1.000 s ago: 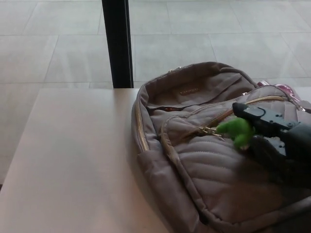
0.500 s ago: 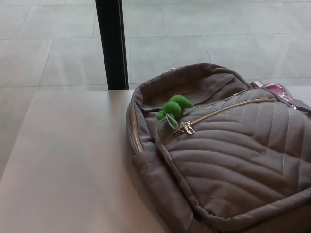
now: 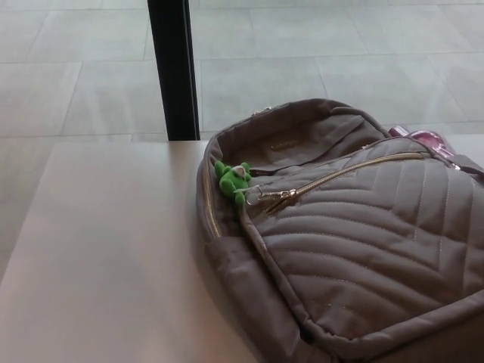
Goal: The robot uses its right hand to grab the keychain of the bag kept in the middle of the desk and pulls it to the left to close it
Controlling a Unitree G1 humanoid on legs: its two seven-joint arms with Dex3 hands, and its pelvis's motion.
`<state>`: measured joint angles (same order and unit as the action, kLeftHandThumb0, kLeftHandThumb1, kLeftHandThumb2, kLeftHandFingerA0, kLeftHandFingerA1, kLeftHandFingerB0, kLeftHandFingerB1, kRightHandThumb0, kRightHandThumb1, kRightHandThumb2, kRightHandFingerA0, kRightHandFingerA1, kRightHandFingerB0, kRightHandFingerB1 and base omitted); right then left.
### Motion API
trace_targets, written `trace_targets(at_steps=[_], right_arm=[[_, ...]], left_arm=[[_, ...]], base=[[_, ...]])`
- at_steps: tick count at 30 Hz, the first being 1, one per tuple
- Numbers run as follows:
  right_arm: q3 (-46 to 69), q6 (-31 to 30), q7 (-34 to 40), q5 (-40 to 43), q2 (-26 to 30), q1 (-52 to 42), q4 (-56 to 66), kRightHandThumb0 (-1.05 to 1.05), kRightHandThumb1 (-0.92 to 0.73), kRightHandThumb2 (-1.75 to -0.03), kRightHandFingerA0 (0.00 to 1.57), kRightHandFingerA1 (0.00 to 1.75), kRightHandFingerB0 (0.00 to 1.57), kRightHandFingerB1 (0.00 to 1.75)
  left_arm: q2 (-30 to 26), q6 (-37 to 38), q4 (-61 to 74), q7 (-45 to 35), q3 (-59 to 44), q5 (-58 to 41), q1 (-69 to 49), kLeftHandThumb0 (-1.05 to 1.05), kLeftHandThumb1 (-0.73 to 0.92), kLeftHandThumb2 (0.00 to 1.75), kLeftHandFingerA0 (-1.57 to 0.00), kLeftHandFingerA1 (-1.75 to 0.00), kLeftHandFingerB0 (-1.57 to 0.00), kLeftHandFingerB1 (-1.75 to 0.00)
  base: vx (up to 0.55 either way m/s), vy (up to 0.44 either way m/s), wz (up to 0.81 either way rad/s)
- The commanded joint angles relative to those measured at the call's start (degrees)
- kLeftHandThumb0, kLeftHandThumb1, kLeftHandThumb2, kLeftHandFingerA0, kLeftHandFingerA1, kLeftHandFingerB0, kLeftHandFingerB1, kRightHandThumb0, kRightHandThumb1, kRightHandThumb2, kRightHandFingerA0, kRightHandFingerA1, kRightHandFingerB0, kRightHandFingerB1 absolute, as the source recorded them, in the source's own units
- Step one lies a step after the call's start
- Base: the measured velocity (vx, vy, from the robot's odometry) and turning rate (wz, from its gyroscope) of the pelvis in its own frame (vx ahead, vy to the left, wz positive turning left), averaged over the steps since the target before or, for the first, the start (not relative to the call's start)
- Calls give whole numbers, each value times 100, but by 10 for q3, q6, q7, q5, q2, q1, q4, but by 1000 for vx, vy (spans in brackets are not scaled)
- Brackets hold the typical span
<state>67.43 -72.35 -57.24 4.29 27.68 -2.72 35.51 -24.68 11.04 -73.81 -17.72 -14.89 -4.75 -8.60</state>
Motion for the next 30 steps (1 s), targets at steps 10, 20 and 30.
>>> trace_targets(at_steps=[10,20,30], right_arm=[[158,494,476,-23,14,-34,-687,-70,-53,-85,0,18,0,7],[82,526,445,-22,-67,-80,-755,-32,-62,-109,3,54,0,51],[-86,609,359,-95,-61,-152,-773,-51,-66,-61,24,45,25,32]], left_arm=[[-16,-7,-3,-2,-15,-11,-24,-105,91,86,-75,-114,-26,-117],[-18,-19,-7,0,-15,-11,-31,-105,92,88,-64,-116,-25,-111],[-25,-29,-11,16,-4,3,-42,-105,92,88,-67,-116,-29,-106]], base=[[0,0,0],[0,0,0],[0,0,0]])
